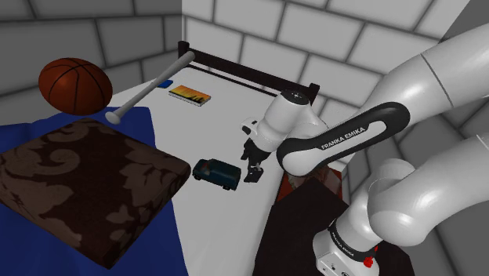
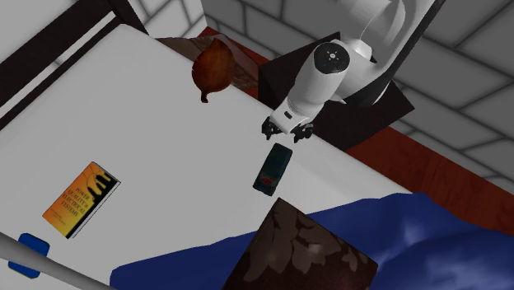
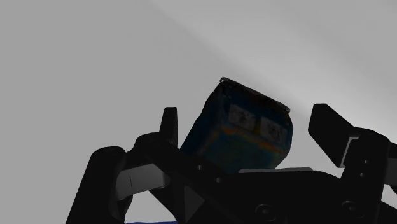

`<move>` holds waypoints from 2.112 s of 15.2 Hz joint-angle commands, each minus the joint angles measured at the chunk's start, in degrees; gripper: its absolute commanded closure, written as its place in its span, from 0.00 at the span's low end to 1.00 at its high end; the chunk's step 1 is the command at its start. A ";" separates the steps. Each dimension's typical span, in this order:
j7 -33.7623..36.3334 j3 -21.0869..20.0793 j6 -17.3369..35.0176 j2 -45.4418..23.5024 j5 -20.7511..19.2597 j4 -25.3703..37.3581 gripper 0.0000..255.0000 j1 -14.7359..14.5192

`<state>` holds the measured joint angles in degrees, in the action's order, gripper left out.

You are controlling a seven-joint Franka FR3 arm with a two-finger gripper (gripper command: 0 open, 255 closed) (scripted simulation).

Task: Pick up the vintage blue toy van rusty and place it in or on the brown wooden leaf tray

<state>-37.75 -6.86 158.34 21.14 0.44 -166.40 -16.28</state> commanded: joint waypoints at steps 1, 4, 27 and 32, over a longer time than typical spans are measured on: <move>0.17 -0.24 2.62 -2.55 -0.43 0.01 0.00 0.42; 0.47 -0.51 4.47 -4.49 -0.87 0.11 0.00 0.83; -0.58 0.43 -3.70 2.30 0.31 1.48 1.00 -0.27; -1.01 0.87 -9.29 6.39 0.67 2.98 1.00 -0.66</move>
<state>-38.83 -5.97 150.34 26.50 0.99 -163.65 -16.77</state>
